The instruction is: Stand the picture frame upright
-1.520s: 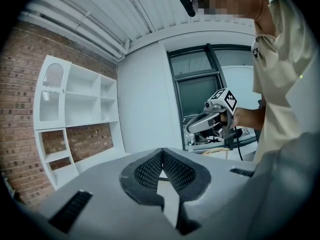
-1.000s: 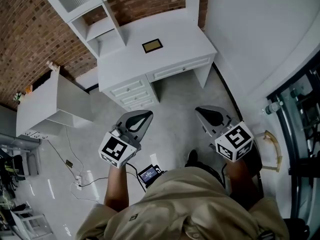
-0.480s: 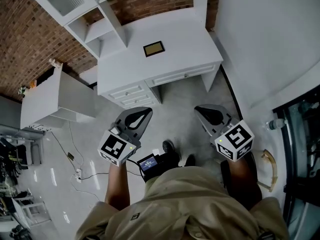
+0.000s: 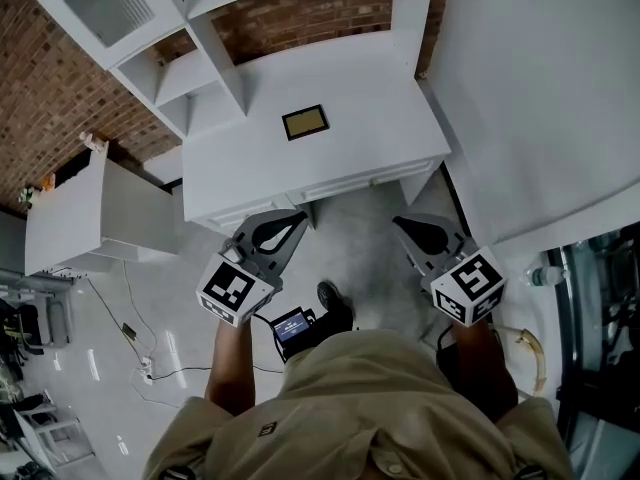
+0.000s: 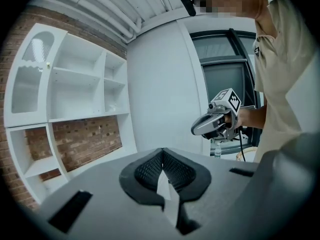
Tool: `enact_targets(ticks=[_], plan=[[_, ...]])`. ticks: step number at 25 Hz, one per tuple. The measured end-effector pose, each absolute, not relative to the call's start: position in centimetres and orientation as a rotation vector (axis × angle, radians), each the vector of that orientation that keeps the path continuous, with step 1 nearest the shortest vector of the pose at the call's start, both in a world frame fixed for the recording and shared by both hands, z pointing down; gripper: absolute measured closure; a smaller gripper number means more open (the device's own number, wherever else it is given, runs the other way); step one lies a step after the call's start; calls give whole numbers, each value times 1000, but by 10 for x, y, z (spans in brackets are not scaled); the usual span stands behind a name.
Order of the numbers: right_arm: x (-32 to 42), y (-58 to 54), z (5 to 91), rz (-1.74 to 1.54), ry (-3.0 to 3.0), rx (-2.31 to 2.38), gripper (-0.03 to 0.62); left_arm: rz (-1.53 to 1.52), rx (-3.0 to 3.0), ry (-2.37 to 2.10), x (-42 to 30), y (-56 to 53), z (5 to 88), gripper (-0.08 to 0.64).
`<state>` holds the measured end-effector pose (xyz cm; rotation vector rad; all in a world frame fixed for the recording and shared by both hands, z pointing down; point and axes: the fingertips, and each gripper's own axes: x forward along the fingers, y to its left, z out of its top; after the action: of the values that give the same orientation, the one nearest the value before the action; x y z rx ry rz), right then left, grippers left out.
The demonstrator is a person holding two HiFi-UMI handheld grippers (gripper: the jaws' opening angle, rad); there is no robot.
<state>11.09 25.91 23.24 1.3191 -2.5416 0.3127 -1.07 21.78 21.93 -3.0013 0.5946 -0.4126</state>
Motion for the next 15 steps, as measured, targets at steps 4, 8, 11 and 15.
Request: enact_targets(ticks=[4, 8, 11, 15], plan=[[98, 197, 229, 307, -2537, 1345, 589, -415, -3005, 553, -20, 159, 219, 552], [84, 141, 228, 301, -2532, 1361, 589, -420, -3009, 523, -29, 106, 223, 552], [74, 109, 231, 310, -2527, 1332, 589, -411, -3023, 533, -37, 74, 225, 552], [74, 64, 237, 321, -2526, 1303, 589, -413, -3036, 571, -41, 35, 231, 552]])
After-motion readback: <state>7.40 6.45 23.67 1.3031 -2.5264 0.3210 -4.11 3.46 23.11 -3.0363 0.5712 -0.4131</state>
